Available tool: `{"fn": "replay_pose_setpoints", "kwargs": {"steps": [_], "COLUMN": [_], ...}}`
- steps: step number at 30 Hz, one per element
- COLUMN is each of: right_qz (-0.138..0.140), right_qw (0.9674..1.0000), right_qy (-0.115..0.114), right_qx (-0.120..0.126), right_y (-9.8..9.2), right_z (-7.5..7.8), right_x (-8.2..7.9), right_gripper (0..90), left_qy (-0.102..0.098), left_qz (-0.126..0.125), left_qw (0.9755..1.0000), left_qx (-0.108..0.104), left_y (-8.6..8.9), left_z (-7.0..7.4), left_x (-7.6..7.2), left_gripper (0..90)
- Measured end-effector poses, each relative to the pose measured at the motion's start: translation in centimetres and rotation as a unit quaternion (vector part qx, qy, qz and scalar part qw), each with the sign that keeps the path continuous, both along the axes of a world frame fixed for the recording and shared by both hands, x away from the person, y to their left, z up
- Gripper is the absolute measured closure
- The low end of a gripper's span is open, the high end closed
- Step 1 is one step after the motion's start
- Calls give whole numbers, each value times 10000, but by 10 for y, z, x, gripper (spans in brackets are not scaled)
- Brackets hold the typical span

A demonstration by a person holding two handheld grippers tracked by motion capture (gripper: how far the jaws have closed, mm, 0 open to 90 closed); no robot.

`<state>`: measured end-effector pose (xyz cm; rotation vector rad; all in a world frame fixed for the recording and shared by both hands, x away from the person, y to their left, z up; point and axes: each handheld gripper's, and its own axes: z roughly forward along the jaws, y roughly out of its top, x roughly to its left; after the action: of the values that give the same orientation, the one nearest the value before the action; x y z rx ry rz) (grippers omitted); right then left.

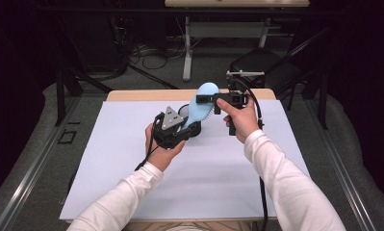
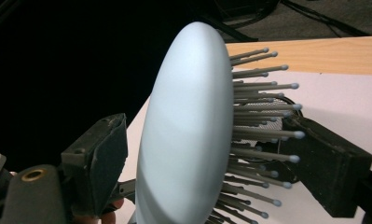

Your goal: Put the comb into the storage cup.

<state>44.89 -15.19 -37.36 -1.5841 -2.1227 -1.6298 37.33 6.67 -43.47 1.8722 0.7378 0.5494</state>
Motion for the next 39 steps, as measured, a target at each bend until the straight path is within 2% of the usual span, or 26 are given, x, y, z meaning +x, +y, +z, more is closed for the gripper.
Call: {"fn": "replay_pose_setpoints", "kwargs": {"steps": [11, 16, 29, 39], "right_qz": [106, 214, 240, 254], "right_qw": [9998, 9989, 9982, 9978], "right_qy": [-23, 13, -7, -4], "right_qx": [166, 423, 551, 620], "right_y": [-1, -3, -6, -7], "right_z": [0, -1, -3, -5], "right_x": [0, 1, 2, 2], "right_gripper": [249, 347, 427, 434], "left_qy": [7, 22, 11, 11], "left_qz": [-12, -29, -19, -13], "left_qw": [10000, 10000, 10000, 10000], "left_qx": [-32, -49, -73, -65], "left_y": [0, 0, 0, 0], "left_z": [0, -1, -2, -3], "left_x": [0, 0, 0, -1], "left_gripper": [697, 698, 698, 698]}}
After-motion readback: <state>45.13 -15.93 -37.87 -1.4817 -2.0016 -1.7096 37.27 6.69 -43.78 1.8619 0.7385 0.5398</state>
